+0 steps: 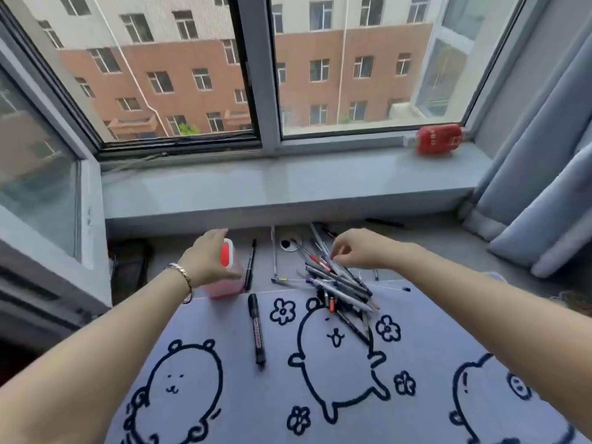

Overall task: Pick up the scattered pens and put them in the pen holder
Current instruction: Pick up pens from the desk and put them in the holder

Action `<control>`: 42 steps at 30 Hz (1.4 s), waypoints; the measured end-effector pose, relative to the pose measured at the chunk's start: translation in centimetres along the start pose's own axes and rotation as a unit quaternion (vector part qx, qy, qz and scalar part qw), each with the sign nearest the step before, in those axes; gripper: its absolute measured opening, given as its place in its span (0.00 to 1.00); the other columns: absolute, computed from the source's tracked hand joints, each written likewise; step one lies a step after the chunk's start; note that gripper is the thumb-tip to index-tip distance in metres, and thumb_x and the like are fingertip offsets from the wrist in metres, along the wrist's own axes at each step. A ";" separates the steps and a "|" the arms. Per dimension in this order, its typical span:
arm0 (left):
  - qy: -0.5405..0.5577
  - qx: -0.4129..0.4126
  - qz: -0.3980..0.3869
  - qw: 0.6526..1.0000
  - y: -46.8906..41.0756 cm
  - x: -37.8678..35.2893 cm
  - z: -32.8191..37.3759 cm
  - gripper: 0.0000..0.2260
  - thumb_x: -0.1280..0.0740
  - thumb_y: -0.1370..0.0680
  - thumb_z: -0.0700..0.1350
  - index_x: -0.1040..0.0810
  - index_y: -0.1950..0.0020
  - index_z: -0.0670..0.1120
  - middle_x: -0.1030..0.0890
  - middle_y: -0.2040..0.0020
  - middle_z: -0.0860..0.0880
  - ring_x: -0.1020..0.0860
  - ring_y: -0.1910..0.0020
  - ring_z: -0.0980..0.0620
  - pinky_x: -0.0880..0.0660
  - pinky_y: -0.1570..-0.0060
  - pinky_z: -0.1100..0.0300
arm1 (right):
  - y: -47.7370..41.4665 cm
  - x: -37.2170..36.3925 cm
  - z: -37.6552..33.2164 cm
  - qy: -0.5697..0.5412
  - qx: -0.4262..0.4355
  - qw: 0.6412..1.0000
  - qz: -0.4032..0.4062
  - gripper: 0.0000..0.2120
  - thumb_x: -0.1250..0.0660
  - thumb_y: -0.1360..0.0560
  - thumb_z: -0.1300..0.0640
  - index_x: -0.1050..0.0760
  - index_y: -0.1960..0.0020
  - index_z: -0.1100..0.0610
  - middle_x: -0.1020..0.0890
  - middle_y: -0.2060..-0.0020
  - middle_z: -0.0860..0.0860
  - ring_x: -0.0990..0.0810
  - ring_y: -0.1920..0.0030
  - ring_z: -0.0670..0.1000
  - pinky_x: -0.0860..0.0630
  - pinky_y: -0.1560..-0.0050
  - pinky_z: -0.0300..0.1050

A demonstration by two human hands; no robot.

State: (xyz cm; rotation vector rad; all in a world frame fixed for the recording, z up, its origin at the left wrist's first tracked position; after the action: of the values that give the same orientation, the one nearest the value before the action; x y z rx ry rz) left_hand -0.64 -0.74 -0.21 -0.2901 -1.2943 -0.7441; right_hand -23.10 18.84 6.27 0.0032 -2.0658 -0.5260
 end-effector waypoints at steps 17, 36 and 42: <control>0.277 0.111 0.194 0.935 7.5 -3.0 -2.8 0.45 0.21 0.40 0.41 0.41 0.28 0.42 0.36 0.33 0.43 0.37 0.42 0.59 0.43 0.45 0.75 | -7.4 -17.1 -7.4 -0.083 -0.121 0.989 -0.022 0.24 0.36 0.26 0.48 0.37 0.37 0.61 0.22 0.45 0.60 0.24 0.44 0.61 0.27 0.51 0.51; 0.392 0.193 0.148 0.887 12.0 -5.1 -6.4 0.47 0.19 0.43 0.46 0.40 0.29 0.53 0.39 0.39 0.60 0.41 0.51 0.86 0.40 0.58 0.87 | -19.8 -14.3 -7.3 0.163 0.163 0.973 -0.019 0.14 0.38 0.25 0.63 0.26 0.39 0.58 0.29 0.40 0.56 0.26 0.45 0.59 0.27 0.53 0.52; 0.372 0.187 0.151 0.897 12.6 -4.4 -5.3 0.47 0.19 0.42 0.44 0.40 0.29 0.51 0.38 0.41 0.58 0.35 0.51 0.71 0.38 0.59 0.85 | -16.3 -11.8 -9.8 -0.142 0.157 0.963 0.167 0.06 0.36 0.24 0.59 0.26 0.49 0.60 0.20 0.55 0.60 0.24 0.54 0.57 0.28 0.53 0.47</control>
State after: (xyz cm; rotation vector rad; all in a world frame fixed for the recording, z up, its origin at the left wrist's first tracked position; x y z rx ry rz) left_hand 11.12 6.98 -3.20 0.1122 -0.6112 -0.2693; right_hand -12.11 2.98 -5.07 -0.2429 -2.3460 0.0142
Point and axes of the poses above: each hand's wrist, its own y-axis away from the middle knuckle, its own x-axis out of the back of the hand, z = x × y, the point moved 1 cm from there along -y, towards the middle knuckle
